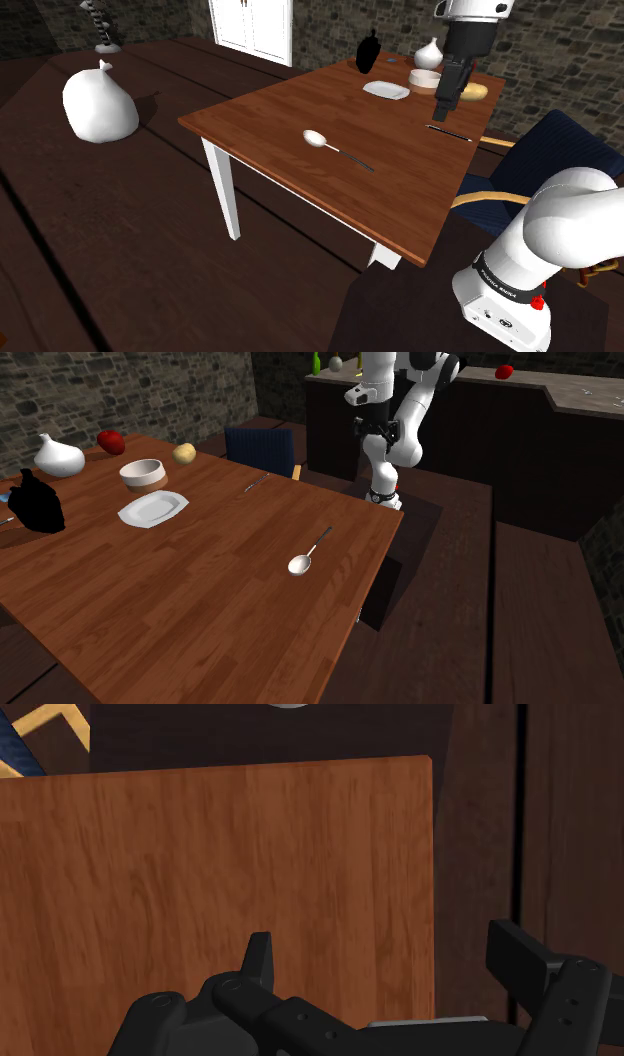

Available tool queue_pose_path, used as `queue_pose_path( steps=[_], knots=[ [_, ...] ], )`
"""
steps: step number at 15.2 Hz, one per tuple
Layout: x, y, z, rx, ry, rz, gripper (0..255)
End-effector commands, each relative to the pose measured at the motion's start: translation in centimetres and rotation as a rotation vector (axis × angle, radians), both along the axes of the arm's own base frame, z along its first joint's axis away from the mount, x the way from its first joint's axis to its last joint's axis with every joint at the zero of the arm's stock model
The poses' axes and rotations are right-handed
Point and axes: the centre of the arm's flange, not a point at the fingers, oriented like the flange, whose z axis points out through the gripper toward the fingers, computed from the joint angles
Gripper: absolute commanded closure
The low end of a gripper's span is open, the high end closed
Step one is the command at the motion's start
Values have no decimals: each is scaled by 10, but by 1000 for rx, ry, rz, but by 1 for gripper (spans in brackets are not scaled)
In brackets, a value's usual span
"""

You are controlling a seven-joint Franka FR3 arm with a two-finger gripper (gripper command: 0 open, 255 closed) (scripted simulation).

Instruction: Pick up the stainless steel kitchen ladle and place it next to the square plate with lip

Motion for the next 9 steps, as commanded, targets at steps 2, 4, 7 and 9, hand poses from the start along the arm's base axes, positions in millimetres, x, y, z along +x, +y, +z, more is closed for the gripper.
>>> queue_pose_path(
  steps=[2, 4, 7, 9],
  knots=[
    [9, 1, -9, -6, -6, 1, 0],
    [27, 2, -26, -19, -18, 2, 0],
    [54, 4, -51, -39, -36, 4, 0],
    [73, 5, -67, -52, -48, 6, 0]
  ],
)
